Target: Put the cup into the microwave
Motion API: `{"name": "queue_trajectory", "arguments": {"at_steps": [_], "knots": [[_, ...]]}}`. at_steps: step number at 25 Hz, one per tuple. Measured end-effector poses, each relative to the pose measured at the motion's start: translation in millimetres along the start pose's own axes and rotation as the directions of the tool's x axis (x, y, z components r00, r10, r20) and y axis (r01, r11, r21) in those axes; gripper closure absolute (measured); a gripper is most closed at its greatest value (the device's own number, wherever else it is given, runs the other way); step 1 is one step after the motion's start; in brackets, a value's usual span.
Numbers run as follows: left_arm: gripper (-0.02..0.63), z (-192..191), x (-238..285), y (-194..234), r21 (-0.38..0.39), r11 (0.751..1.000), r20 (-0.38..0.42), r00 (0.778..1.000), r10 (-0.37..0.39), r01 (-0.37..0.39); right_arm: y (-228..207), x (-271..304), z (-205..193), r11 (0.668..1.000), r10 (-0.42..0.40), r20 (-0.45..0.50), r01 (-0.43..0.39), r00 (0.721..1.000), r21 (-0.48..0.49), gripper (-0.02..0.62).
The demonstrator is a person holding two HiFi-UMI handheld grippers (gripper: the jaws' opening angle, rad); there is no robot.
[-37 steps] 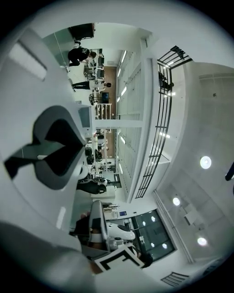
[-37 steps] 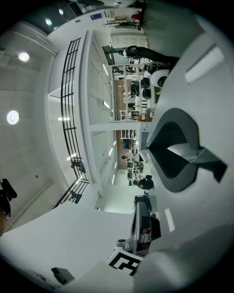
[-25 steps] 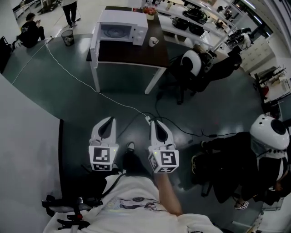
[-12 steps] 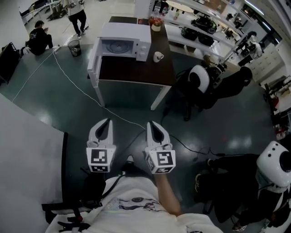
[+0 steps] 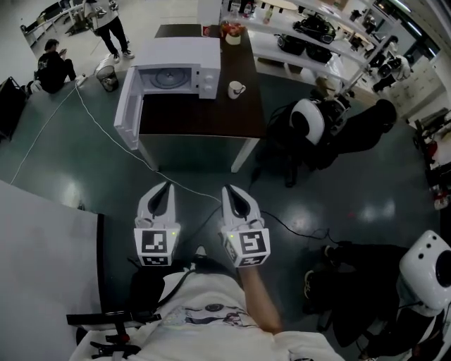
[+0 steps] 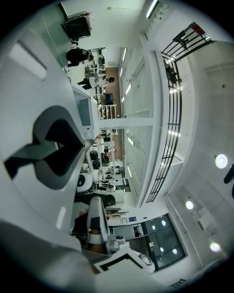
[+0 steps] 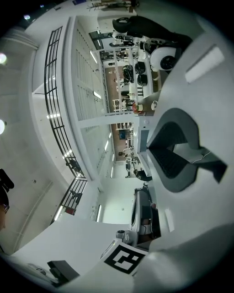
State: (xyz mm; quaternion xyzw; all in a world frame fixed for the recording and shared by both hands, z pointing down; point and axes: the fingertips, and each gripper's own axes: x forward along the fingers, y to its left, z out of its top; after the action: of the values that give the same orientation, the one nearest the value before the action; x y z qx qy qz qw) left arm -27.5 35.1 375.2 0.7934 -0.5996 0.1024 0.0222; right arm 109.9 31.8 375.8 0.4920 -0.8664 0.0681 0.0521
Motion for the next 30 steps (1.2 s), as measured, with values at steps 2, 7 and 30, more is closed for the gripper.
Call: {"name": "queue_trajectory", "arguments": {"at_steps": [2,7,30], "knots": [[0.606,0.0,8.6,1.5,0.005,1.0,-0.01,1.0,-0.001,0.001,-4.9,8.7,-0.6,1.0,0.005,-0.007,-0.005,1.0,0.0,0.594],[0.606,-4.9,27.3,10.0,0.0,1.0,-0.038,0.999,-0.006,0.006,-8.2,28.7,-3.4,1.0,0.017,-0.026,-0.017,1.0,0.008,0.594],[0.606,14.2,195.3,98.6,-0.031,0.988,-0.02,0.988,-0.153,0.152,-44.2,196.3,24.8,0.996,-0.085,-0.069,0.084,0.994,-0.021,0.594]]}}
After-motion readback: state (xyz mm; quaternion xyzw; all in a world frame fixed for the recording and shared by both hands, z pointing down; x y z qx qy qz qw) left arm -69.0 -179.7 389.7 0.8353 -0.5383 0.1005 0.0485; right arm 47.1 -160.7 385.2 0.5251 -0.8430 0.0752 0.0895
